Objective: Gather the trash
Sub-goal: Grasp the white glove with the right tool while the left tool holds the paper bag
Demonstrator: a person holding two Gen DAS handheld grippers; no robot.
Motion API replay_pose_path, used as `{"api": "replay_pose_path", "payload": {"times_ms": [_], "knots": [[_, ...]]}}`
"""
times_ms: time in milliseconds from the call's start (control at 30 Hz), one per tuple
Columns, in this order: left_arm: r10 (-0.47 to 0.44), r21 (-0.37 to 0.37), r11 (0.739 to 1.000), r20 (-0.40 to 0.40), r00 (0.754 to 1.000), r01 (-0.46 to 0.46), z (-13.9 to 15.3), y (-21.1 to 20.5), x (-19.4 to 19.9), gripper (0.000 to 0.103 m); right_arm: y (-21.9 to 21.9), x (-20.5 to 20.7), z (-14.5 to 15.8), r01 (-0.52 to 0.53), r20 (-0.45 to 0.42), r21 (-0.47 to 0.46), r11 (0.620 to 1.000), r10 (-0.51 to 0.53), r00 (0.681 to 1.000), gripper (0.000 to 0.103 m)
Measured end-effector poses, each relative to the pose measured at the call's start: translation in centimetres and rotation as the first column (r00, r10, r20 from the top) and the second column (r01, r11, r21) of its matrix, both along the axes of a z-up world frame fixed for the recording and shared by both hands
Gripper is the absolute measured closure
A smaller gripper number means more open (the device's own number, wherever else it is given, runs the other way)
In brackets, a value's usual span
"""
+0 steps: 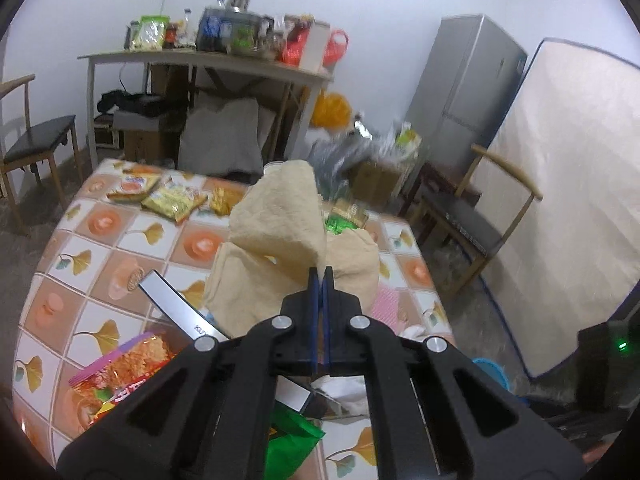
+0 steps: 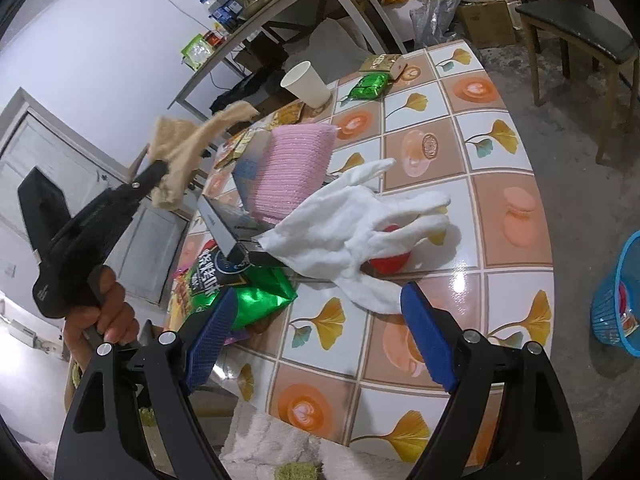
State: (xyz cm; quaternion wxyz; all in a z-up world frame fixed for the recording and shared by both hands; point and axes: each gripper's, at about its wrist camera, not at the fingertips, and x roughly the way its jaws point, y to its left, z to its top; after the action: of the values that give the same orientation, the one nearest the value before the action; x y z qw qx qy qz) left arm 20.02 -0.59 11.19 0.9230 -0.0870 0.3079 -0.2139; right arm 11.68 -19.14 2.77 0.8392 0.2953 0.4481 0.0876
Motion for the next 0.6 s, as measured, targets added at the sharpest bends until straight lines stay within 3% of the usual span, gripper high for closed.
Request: {"api": "replay_pose_path", "payload": {"times_ms": [167,300,367,433,600], "knots": [[0.024,-0.048,0.999,0.064,0.998,-0.021,1.8,1.2,-2.6,0.103,0.3,-0.1,-0.1,-0.022,0.015,-0.003,1.000,0.022,1.000,0.022],[0.058,-0.071,0.996,0.073,0.996,-0.053,2.2,2.5,-4.0,0.103,0.4,0.5,0.3,-0.031,0.047,-0.030,0.999,0.032,0.998,0.022],[0.086,-0.073,0.994,0.074,0.994,-0.080,2.3,3.3,-4.5,0.103,0.8,1.0,0.5,-0.049,0.052,-0.032,0.998,0.051,0.997,0.029],[0.114,-0.078,0.991,0.064,0.991,-0.109,2.2,4.1,-5.0,0.103,1.9,1.6,0.3,-0.090,0.056,-0.022,0.996,0.091,0.994,0.029],[0.153,-0.116,0.982,0.018,0.988,-0.150,1.5,5.9,-5.4,0.103,6.3,2.7,-0.8,-0.160,0.059,-0.185,0.970,0.174,0.983,0.031]]}}
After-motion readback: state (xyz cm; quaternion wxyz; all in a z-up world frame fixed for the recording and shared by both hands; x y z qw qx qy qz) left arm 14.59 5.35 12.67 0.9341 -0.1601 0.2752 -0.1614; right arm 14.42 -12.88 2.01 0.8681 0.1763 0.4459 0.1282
